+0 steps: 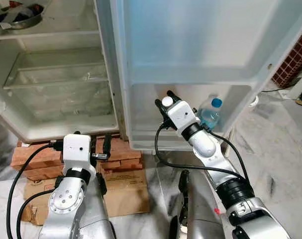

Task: Restocking fridge

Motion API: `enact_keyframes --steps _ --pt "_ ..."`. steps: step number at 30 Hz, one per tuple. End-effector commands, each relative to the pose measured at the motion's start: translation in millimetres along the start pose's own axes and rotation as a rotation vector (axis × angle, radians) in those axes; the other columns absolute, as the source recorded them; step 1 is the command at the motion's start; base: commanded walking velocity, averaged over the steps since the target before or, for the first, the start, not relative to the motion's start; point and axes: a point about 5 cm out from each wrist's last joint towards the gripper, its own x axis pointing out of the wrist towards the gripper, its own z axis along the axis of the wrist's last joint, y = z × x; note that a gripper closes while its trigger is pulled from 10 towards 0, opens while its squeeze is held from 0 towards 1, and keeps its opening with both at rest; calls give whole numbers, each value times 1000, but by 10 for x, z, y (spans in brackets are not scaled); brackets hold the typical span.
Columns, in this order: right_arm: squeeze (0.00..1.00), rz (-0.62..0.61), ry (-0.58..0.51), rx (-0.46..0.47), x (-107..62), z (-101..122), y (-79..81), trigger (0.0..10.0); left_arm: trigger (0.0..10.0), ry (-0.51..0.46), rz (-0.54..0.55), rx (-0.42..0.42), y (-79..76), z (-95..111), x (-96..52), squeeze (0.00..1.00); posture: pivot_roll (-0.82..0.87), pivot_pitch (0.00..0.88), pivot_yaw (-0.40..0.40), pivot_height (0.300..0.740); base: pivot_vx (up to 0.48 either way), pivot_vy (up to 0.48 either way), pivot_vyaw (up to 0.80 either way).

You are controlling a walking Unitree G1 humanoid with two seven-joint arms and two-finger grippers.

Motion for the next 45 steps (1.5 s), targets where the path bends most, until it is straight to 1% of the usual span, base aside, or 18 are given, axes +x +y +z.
enact_keyframes --steps 1,3,4,5,6,8,10,13,16,21,26,33,34,36,37,38,39,45 --pt "0 -44 -9 -57 47 -8 -57 10000 10000 10 -15 9 8 17 -60 0 168 138 -21 482 0 0 0" --pt "0 -53 2 -73 49 -39 -55 10000 10000 14 -14 12 19 19 -80 0 176 144 -18 482 0 0 0" --pt "0 -81 30 -105 55 -104 -63 10000 10000 21 -14 19 32 22 -106 0 186 151 -14 482 0 0 0" --pt "0 -96 47 -107 56 -133 -71 10000 10000 23 -13 22 39 24 -116 0 188 152 -14 482 0 0 0" --pt "0 -114 72 -100 57 -163 -77 10000 10000 26 -12 26 52 26 -130 0 193 154 -10 482 0 0 0" --pt "0 -171 127 34 57 -234 -86 10000 10000 33 -11 33 70 28 -144 0 198 156 -4 482 0 0 0" --pt "0 -182 155 34 55 -264 -88 10000 10000 36 -9 38 76 26 -145 0 201 155 -2 482 0 0 0" --pt "0 -207 208 80 45 -337 -81 10000 10000 38 -11 43 76 33 -135 0 204 154 3 482 0 0 0" --pt "0 -226 228 104 46 -373 -82 10000 10000 41 -11 47 83 36 -124 0 205 149 7 482 0 0 0" --pt "0 -272 283 94 48 -447 -130 10000 10000 49 -8 57 99 43 -106 0 206 138 11 482 0 0 0" --pt "0 -295 347 112 51 -507 -154 10000 10000 60 -1 56 102 36 -97 0 208 129 8 482 0 0 0" --pt "0 -309 347 138 72 -504 -186 10000 10000 64 11 60 100 38 -77 0 204 127 7 482 0 0 0" --pt "643 -313 345 137 74 -501 -195 10000 10000 66 16 63 102 34 -73 0 204 127 6 482 0 0 0" --pt "659 -319 346 136 76 -501 -214 10000 10000 70 20 65 101 29 -62 0 201 126 6 482 0 0 0" --pt "749 -325 348 134 75 -503 -225 10000 10000 71 20 65 100 29 -58 0 201 126 6 482 0 0 0" --pt "749 -330 350 133 74 -505 -233 10000 10000 71 20 65 99 29 -55 0 201 126 6 482 0 0 0" --pt "804 -336 351 133 72 -507 -248 10000 10000 72 21 65 99 28 -53 0 200 125 7 482 0 0 0" --pt "816 -358 347 141 81 -499 -313 10000 10000 76 28 66 107 27 -5 0 195 126 5 482 0 0 0"
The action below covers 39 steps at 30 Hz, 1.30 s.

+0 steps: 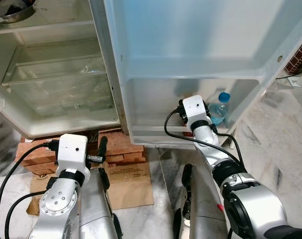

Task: Restocking fridge

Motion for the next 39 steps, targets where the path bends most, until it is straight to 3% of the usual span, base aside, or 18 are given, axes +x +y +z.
enact_keyframes --steps 1,3,15,24,28,30,32,36,39 --pt "816 -5 2 15 25 24 -19 10000 10000 22 21 13 26 -33 8 0 195 126 5 482 0 0 0" --pt "1000 -4 -9 23 35 49 -26 10000 10000 25 24 13 25 -38 18 0 193 122 5 482 0 0 0" --pt "1000 -37 -148 93 49 262 -128 10000 10000 48 44 26 95 -111 44 0 171 82 -6 482 0 0 0" --pt "1000 -33 -198 118 -94 222 -222 10000 10000 32 36 -27 -15 -113 128 0 140 38 -23 482 0 0 0" --pt "1000 -10 -216 144 -249 181 -222 10000 10000 33 49 -29 -41 -124 146 0 125 18 -36 482 0 0 0" --pt "1000 35 -220 177 -465 128 -182 10000 10000 36 57 -44 -63 -144 164 0 104 0 -48 482 0 0 0" --pt "1000 50 -219 184 -519 111 -169 10000 10000 37 55 -45 -72 -151 171 0 102 0 -50 482 0 0 0" --pt "1000 152 -166 239 -819 -8 -105 10000 10000 27 47 -57 -125 -151 226 0 79 0 -59 482 0 0 0" --pt "1000 171 -143 254 -921 -50 -120 10000 10000 23 47 -63 -134 -151 245 0 70 0 -58 482 0 0 0"
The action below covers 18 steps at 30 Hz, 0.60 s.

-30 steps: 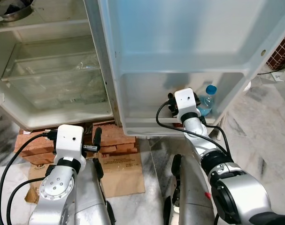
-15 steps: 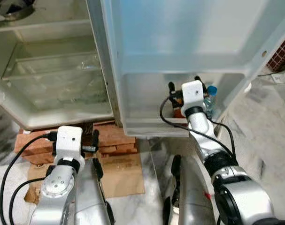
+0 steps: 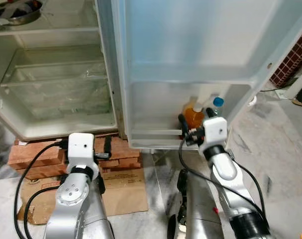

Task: Restocking fridge

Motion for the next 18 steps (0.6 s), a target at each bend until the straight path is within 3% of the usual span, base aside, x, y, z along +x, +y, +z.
enact_keyframes --steps 1,3,4,5,6,11,18 --pt "1000 8 -1 12 -11 42 -23 10000 10000 -3 2 2 -11 -3 16 0 68 0 -58 482 0 0 0" --pt "1000 3 23 32 -110 65 -56 10000 10000 -5 -4 -3 -23 -8 32 0 51 0 -57 482 0 0 0" --pt "698 6 25 35 -155 83 -66 10000 10000 -5 -8 -5 -28 -11 38 0 47 0 -56 482 0 0 0" --pt "125 10 27 36 -209 107 -76 10000 10000 -6 -11 -6 -33 -13 47 0 41 0 -56 482 0 0 0" --pt "0 11 29 36 -241 121 -81 10000 10000 -6 -13 -7 -35 -13 56 0 37 0 -56 482 0 0 0" --pt "0 5 59 53 -378 159 -95 10000 10000 -12 -23 -12 -60 -14 102 0 18 0 -48 501 0 0 0" --pt "0 7 92 82 -395 179 -88 10000 10000 -26 -19 -1 -74 -4 118 0 28 0 -49 529 0 0 0"
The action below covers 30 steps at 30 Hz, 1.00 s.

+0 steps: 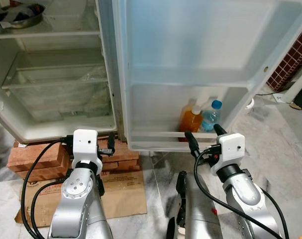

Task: Restocking fridge

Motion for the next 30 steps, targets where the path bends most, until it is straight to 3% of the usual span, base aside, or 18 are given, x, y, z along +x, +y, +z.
enact_keyframes --steps 1,5,9,20,30 --pt "0 -6 -2 13 -21 48 -25 10000 10000 -10 5 18 -7 12 2 0 28 0 -49 534 0 0 0" --pt "0 -6 58 55 -185 11 -1 10000 10000 -8 -16 25 3 -6 -40 0 24 0 -50 562 0 0 0" --pt "0 -35 80 66 -228 -6 -50 10000 10000 -1 -21 22 14 -25 -52 0 17 0 -46 586 0 0 0" --pt "0 -43 112 79 -221 -9 -45 10000 10000 -5 -47 33 -18 -22 -32 0 17 0 -45 647 0 0 0" --pt "0 -79 196 149 -219 -121 -69 10000 10000 -7 -58 40 -26 -20 -31 0 18 0 -42 703 0 0 0"
